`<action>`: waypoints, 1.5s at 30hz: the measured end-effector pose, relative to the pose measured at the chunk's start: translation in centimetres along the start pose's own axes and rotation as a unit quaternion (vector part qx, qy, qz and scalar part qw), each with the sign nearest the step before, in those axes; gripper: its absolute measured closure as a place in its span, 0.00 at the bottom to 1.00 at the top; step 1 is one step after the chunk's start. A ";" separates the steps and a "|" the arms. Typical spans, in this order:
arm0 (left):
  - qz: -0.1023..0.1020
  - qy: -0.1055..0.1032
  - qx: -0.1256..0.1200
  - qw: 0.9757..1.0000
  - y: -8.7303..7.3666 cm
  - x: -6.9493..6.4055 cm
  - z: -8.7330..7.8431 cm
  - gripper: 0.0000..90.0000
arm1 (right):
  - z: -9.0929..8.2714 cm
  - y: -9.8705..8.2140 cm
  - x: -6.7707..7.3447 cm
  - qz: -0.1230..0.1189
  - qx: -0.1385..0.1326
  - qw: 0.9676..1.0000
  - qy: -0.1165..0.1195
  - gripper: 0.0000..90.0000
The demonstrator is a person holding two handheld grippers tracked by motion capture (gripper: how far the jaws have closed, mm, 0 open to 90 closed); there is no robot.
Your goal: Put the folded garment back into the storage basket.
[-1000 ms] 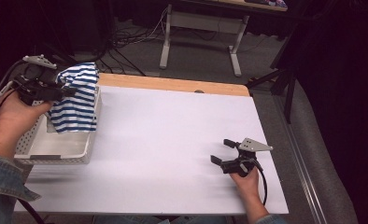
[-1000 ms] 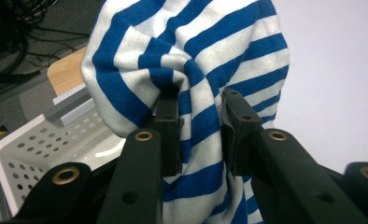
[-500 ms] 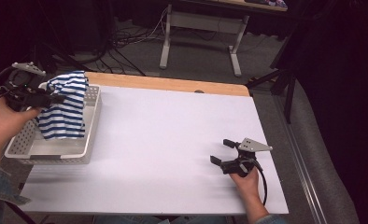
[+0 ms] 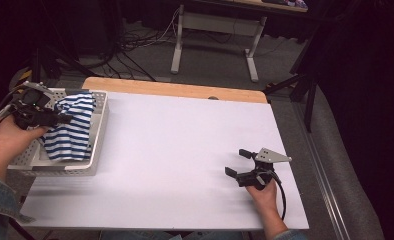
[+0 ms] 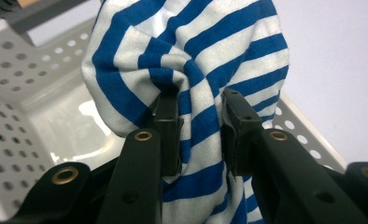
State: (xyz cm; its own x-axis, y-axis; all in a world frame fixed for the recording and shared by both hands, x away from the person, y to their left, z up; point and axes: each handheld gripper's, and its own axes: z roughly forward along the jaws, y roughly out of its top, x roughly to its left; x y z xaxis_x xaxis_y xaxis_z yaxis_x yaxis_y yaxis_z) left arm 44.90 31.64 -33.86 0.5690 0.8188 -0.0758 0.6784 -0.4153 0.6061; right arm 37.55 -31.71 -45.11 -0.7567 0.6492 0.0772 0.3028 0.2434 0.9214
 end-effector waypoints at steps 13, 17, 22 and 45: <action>-0.039 0.132 -0.010 0.990 -0.1 2.4 3.2 0.44 | 0.0 0.0 -0.1 0.002 0.000 1.000 0.001 0.03; -0.039 0.117 0.010 0.992 -0.3 2.0 3.9 0.48 | 0.1 0.0 0.0 0.000 0.001 1.000 0.002 0.03; -0.055 0.094 0.041 0.993 -1.1 2.1 4.7 0.60 | 0.1 0.0 0.0 0.000 0.002 1.000 0.001 0.03; -0.060 0.042 0.180 0.981 -4.1 1.7 6.6 0.80 | 0.1 -0.1 0.0 0.000 0.002 1.000 0.006 0.03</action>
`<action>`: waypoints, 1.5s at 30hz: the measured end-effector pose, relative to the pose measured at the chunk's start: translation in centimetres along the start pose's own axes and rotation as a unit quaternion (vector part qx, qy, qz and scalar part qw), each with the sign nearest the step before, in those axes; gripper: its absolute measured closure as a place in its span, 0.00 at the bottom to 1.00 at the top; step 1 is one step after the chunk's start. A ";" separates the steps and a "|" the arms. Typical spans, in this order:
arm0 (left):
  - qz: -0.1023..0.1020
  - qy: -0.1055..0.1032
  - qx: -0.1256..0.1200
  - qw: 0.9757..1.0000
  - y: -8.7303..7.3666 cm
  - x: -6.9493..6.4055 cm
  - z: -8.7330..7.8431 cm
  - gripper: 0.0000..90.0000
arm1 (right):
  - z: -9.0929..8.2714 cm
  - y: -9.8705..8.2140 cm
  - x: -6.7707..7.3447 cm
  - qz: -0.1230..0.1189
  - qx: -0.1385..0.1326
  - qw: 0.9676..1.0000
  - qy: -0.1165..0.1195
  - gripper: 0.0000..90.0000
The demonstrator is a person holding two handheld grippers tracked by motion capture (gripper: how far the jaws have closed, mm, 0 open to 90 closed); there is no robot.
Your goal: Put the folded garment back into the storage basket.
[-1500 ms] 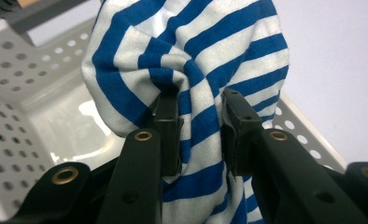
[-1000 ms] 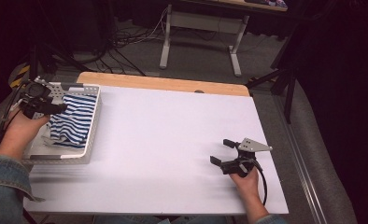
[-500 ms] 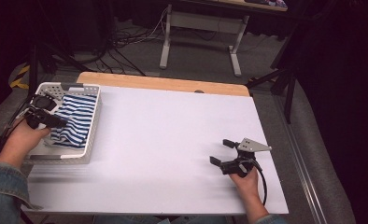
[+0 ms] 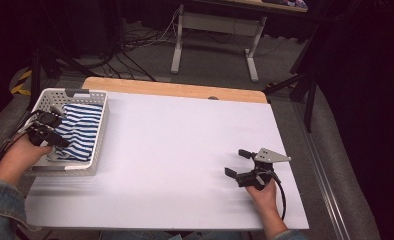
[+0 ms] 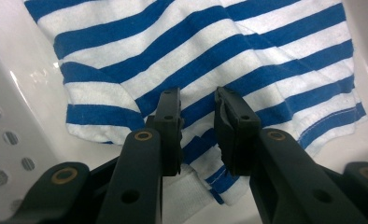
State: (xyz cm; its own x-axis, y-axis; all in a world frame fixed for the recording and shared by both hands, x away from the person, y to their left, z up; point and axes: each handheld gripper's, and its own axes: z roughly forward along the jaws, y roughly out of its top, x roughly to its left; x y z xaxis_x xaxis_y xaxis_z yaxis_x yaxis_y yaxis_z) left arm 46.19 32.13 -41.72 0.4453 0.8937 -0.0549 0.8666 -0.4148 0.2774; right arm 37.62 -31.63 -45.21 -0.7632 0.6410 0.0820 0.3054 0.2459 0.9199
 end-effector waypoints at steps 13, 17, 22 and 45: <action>-0.021 0.001 -0.092 0.995 0.4 -0.9 -2.4 0.50 | 0.0 0.0 -0.1 0.002 -0.002 1.000 -0.001 0.03; -0.009 0.006 -0.148 0.989 0.3 -1.7 -4.1 0.38 | 0.0 0.0 -0.1 0.002 -0.002 1.000 0.001 0.03; -0.002 0.003 -0.192 0.981 0.4 -2.9 -5.8 0.28 | 0.0 0.0 -0.1 0.001 -0.002 1.000 0.001 0.03; 0.107 -0.095 -0.320 0.937 0.3 -13.1 -9.3 0.12 | 0.0 0.0 0.1 -0.003 -0.002 1.000 0.005 0.03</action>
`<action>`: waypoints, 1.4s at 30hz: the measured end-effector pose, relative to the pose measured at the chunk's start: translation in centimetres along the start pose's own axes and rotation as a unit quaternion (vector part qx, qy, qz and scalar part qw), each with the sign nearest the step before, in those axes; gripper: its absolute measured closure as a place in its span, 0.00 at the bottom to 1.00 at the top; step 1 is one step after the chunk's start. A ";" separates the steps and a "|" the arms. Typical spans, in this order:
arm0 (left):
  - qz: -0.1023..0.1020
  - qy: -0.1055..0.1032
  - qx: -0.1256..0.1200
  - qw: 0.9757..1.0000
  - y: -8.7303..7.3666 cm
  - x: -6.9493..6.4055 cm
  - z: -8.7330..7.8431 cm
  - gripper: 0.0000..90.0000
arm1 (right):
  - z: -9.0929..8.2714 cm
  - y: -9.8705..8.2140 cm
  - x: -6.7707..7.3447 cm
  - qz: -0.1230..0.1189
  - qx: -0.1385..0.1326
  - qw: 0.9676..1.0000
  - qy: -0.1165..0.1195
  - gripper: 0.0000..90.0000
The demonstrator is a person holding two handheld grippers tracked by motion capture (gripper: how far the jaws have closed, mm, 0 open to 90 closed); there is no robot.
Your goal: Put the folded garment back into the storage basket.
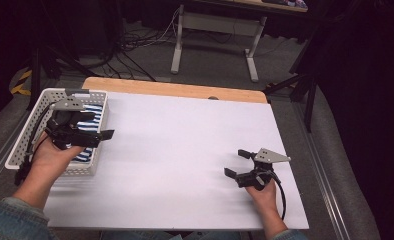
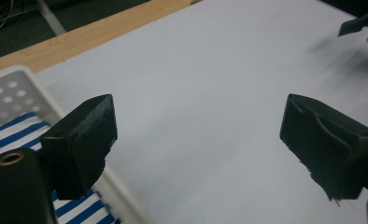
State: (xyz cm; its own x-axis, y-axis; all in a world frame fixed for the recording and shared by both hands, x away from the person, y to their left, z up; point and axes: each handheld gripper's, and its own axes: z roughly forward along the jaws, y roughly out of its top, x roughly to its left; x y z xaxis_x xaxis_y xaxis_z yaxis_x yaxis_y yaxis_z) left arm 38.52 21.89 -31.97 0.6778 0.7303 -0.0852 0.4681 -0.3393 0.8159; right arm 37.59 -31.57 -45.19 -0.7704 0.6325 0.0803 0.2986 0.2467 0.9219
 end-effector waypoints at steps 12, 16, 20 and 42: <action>-0.003 -0.082 -0.083 0.993 -1.3 -3.1 2.4 0.03 | 0.0 0.0 0.1 -0.005 -0.001 1.000 0.008 0.03; 0.000 -0.091 -0.122 0.988 -2.2 -3.9 3.6 0.00 | 0.1 0.1 0.2 -0.008 -0.004 1.000 0.014 0.03; 0.004 -0.105 -0.120 0.987 -3.0 -4.7 5.0 0.00 | 0.1 0.1 0.3 -0.013 -0.006 1.000 0.016 0.02; 0.023 -0.094 -0.139 0.986 -7.3 -6.0 13.0 0.02 | 0.1 0.3 0.9 -0.030 -0.020 0.999 0.039 0.01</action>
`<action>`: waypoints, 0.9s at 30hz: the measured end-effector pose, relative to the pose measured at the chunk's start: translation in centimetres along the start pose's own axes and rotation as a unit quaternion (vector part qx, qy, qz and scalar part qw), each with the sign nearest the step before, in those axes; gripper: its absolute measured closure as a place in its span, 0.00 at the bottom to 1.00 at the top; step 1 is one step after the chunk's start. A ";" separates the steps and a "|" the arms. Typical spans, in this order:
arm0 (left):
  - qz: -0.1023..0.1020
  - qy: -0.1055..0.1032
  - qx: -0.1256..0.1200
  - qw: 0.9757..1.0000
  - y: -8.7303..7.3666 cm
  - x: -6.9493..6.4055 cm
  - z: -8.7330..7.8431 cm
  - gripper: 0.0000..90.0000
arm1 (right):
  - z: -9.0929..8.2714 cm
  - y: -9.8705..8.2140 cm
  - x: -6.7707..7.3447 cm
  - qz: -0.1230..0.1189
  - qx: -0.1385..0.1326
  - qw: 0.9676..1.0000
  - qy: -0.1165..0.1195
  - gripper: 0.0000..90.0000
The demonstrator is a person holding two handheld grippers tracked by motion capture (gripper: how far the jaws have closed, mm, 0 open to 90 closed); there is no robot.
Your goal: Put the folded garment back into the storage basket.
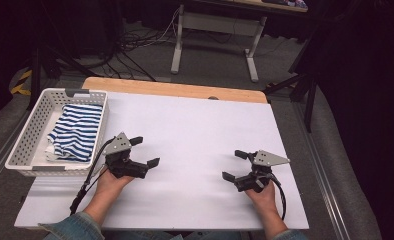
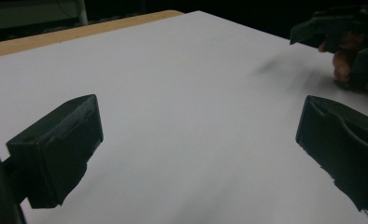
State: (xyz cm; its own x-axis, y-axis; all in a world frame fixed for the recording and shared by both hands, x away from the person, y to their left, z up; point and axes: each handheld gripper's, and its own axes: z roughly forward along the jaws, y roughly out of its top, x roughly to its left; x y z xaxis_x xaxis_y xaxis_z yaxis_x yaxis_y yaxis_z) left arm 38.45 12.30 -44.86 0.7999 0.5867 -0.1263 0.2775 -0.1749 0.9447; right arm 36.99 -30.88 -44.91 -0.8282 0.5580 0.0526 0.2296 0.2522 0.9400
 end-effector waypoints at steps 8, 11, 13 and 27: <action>-0.019 -0.011 0.008 1.000 -1.4 0.9 1.0 0.00 | 0.0 0.0 0.0 -0.001 -0.002 1.000 0.005 0.01; -0.025 -0.017 0.013 0.999 -1.4 0.9 1.0 0.00 | 0.0 0.0 0.1 -0.001 0.001 1.000 0.008 0.01; -0.026 -0.020 0.014 0.999 -1.4 0.7 1.0 0.01 | 0.0 0.0 0.2 -0.003 0.002 1.000 0.006 0.00; -0.029 -0.019 0.024 0.999 -1.4 0.6 1.0 0.01 | 0.0 -0.2 0.2 -0.003 0.007 1.000 -0.014 0.00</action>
State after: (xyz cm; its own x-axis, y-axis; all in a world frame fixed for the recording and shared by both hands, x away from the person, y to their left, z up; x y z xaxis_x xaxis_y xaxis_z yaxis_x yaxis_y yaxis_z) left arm 39.06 12.13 -46.52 0.8010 0.5669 -0.1923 0.3483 -0.1800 0.9199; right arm 36.78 -30.85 -45.03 -0.8148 0.5785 0.0367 0.2313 0.2663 0.9357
